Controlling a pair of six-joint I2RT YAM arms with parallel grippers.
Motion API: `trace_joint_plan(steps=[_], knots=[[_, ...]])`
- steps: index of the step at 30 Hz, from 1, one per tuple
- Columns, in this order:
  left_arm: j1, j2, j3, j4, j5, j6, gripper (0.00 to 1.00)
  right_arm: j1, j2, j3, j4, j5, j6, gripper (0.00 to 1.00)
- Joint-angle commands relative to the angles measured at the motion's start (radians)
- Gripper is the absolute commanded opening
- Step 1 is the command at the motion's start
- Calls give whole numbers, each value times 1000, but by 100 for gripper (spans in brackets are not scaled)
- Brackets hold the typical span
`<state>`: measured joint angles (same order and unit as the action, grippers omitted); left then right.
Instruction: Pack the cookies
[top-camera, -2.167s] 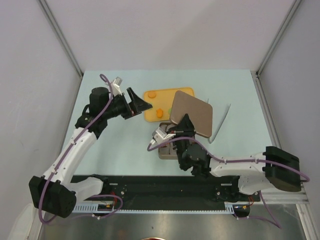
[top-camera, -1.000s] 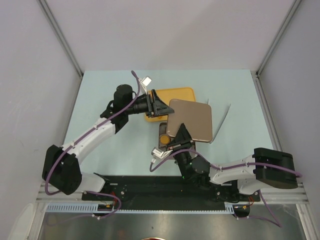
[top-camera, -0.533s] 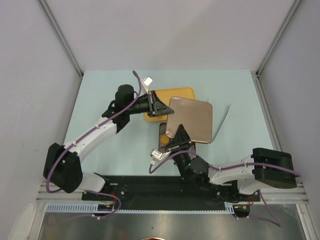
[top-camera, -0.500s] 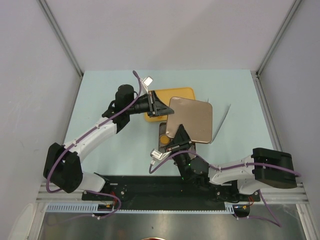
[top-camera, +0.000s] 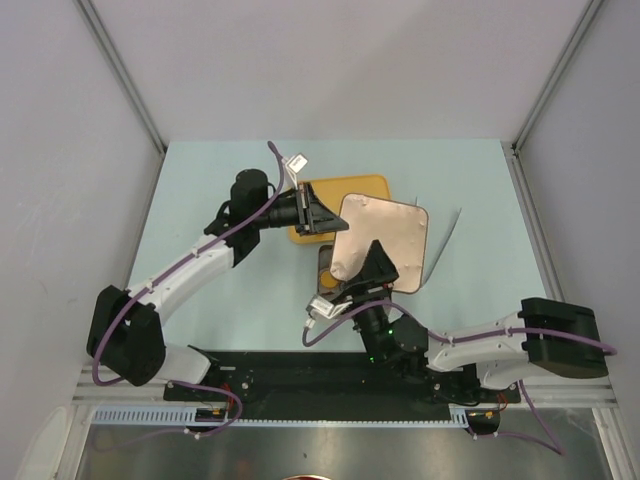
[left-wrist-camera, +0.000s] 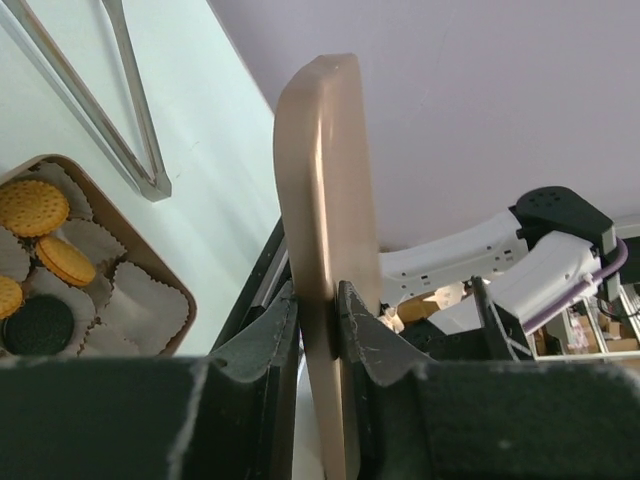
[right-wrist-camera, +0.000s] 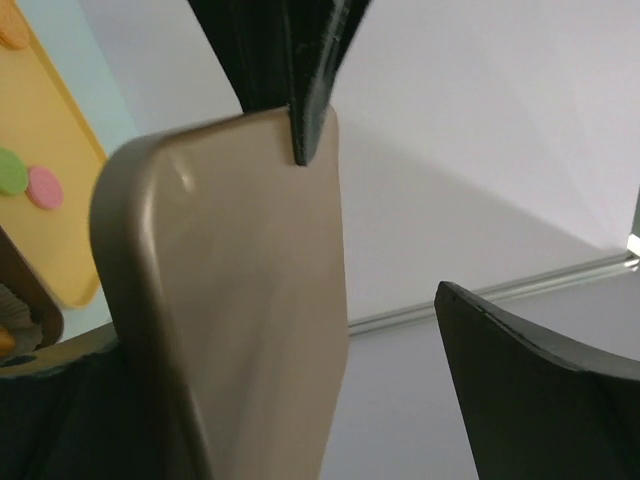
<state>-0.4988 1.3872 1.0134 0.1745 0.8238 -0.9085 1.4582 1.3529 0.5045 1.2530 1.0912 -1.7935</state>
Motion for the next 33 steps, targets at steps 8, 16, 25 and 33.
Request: trace_joint_plan(steps=[8,16,25,33], knots=[[71,-17,16,72,37,7,0,155,-358,65,-118,183,316,100],[120,-17,16,144,54,-55,0,320,-610,91,-530,315,678,100],[132,-48,-27,145,48,-46,0,337,-797,97,-377,415,738,100],[132,-102,-159,187,37,-43,0,324,-890,181,-767,391,1243,100]])
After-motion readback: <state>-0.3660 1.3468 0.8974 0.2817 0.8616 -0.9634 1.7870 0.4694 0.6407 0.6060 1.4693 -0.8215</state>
